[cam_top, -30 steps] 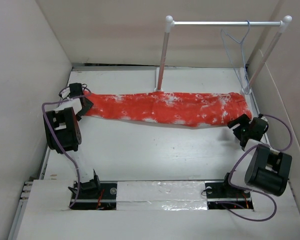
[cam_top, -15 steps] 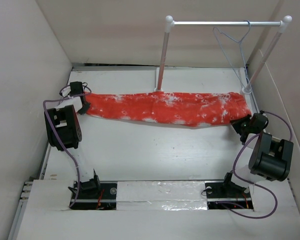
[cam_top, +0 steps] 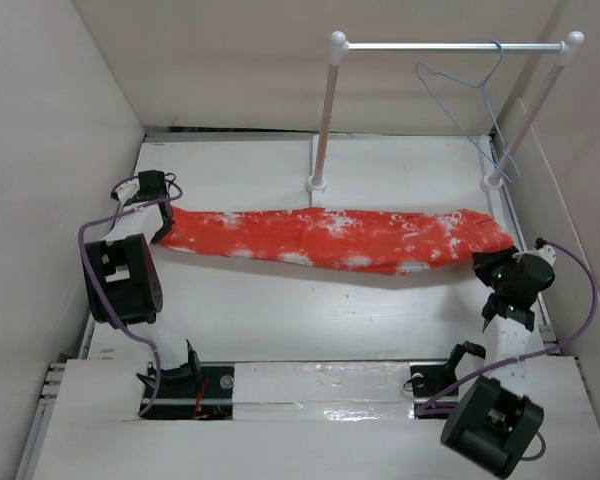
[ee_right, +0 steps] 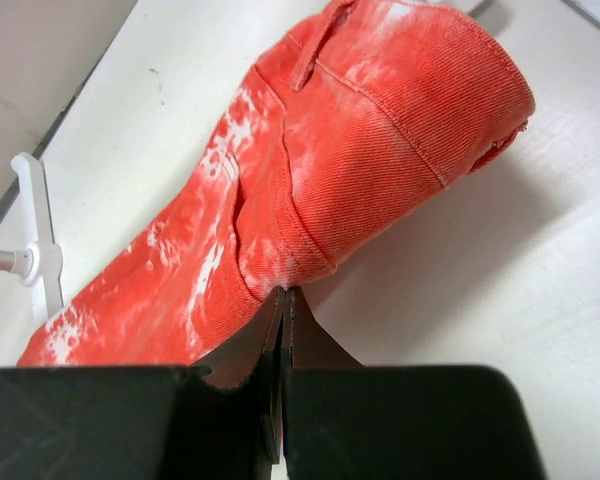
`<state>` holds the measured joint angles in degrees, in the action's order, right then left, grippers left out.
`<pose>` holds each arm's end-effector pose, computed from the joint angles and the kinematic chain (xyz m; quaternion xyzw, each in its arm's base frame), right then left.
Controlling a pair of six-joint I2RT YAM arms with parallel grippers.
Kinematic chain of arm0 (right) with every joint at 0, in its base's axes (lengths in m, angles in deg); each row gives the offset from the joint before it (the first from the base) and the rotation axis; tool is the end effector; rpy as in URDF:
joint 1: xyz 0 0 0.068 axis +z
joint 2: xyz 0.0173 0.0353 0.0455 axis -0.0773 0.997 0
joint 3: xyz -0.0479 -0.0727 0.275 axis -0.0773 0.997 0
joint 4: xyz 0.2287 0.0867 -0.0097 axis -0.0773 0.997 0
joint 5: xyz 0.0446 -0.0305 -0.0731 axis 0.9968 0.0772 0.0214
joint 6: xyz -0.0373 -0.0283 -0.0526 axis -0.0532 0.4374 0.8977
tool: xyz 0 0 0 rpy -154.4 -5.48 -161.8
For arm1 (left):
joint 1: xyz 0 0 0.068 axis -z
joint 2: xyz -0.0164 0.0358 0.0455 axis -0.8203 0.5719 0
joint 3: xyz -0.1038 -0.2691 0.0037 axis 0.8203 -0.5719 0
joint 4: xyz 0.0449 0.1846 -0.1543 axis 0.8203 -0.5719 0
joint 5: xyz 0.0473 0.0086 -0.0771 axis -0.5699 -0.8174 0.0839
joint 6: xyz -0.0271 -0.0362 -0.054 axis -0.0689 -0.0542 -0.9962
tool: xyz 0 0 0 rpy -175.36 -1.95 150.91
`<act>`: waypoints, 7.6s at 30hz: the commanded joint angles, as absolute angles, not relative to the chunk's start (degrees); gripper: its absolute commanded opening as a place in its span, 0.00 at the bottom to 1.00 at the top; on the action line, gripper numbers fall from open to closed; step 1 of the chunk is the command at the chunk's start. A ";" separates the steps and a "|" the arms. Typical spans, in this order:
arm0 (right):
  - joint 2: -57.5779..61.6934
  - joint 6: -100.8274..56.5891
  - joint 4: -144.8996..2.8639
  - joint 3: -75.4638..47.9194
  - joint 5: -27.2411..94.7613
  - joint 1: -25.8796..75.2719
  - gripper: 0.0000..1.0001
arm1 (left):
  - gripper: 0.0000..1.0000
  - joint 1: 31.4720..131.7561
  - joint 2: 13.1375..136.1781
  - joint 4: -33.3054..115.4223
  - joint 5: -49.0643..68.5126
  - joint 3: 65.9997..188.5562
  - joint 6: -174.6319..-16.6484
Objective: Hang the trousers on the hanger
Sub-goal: Fold the trousers at the center of the board, then pick up the hanger from the clothesline.
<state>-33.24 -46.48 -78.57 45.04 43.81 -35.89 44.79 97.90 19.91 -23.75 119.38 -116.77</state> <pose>0.1558 -0.0747 0.2085 0.3523 0.7445 0.1262 0.5528 0.3483 0.0885 0.2104 -0.4035 0.8369 0.1438 0.3406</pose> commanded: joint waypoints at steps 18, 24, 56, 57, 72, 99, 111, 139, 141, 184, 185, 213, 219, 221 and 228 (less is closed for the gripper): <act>-22.01 -39.12 -81.88 46.66 50.91 -52.24 0.98 | 0.07 67.28 74.32 27.95 -14.28 119.09 -117.10; -11.98 -47.03 -95.86 45.97 49.00 -48.31 0.90 | 0.00 83.66 72.12 37.61 -12.42 115.32 -122.20; -41.23 -30.42 -67.49 8.53 20.58 13.41 0.00 | 0.00 107.05 72.89 57.59 -24.01 82.26 -132.13; -41.40 -30.16 -67.05 7.82 21.02 13.41 0.00 | 0.00 108.36 75.86 57.50 -24.37 83.31 -132.40; -35.79 -25.76 -60.19 -10.03 31.74 14.03 0.00 | 0.00 125.33 110.67 61.29 -18.49 118.10 -129.60; 20.26 -23.39 -77.94 -36.28 18.29 53.02 0.00 | 0.19 85.35 31.44 30.53 -19.53 106.52 -119.48; 25.42 -25.06 -80.31 -26.94 19.80 59.47 0.72 | 0.28 85.35 22.46 28.31 -24.21 97.22 -125.71; -5.97 -41.67 -91.84 38.75 8.46 53.05 0.00 | 0.24 90.85 51.88 56.99 -10.66 78.38 -125.81; -9.13 -40.36 -88.15 37.26 5.83 53.05 0.00 | 0.22 95.17 57.75 55.48 -13.46 83.92 -124.14; 11.25 -6.34 -73.36 -22.35 55.56 -21.31 0.18 | 0.00 108.20 66.14 68.40 -5.92 90.18 -111.92; 10.89 -6.60 -74.68 -21.55 55.82 -20.61 0.08 | 0.00 108.20 66.22 68.57 -5.92 90.09 -112.01; -16.88 -19.34 -82.34 11.66 31.24 -6.47 0.00 | 0.39 110.12 71.48 68.31 -4.77 100.79 -111.05; -21.37 -21.98 -79.97 25.19 20.50 4.00 0.00 | 0.40 112.42 82.38 65.06 -6.27 113.54 -109.81; -23.99 -23.38 -81.44 28.88 20.06 5.58 0.00 | 0.40 112.94 87.55 64.88 -6.27 118.44 -109.73; -28.57 -24.36 -81.02 37.16 18.64 8.31 0.00 | 0.38 113.47 103.02 61.46 -5.39 135.32 -108.23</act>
<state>-27.04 -23.27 -77.18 36.63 21.08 7.84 112.98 100.18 61.98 -6.00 129.39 -109.82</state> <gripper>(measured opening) 0.048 0.385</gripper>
